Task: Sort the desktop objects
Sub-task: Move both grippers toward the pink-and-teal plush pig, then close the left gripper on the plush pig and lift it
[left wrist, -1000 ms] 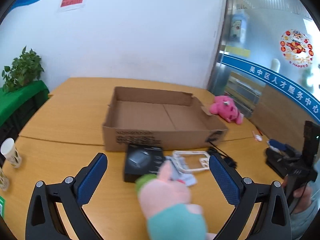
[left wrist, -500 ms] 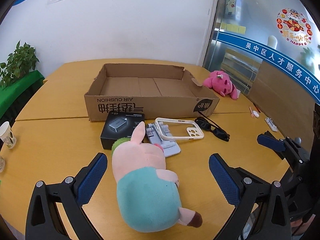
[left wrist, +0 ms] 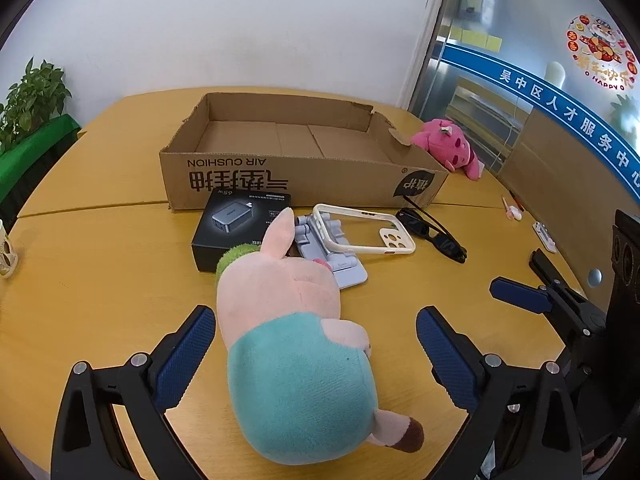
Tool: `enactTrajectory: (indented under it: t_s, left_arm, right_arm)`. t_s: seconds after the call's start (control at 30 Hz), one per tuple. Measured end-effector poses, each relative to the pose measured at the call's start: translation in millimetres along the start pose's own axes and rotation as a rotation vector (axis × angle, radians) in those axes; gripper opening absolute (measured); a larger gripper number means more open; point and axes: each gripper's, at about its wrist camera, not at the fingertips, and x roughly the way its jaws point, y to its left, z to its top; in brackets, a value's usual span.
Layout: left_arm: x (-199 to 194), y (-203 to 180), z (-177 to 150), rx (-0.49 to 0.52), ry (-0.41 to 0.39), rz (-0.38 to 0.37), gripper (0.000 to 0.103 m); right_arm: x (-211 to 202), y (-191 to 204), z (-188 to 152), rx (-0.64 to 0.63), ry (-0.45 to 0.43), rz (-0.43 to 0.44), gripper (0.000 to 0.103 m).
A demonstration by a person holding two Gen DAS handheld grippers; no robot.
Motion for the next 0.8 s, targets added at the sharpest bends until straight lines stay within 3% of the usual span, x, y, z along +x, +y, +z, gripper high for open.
enactTrajectory:
  t_s: [0.23,0.4,0.67,0.8]
  left_arm:
    - [25.8,15.9,1.5,-0.039,0.057,-0.028,0.096]
    - [49.2,33.3,-1.5,-0.086,0.145,-0.051,0.094]
    - [55.8,60.6,-7.9,-0.169,0.2,-0.174,0.092]
    - [53.0,69.9,-12.4,-0.189,0.209,-0.208,0.087]
  right_arm:
    - [20.0,0.9,-10.3,0.024,0.059,0.084,0.102]
    - [33.9,9.1,-18.2,0.043,0.106,0.177,0.102]
    - [64.8,34.9,-15.6,0.04,0.179,0.375,0.102]
    - [78.6,62.1,-17.0,-0.039,0.237,0.415,0.102]
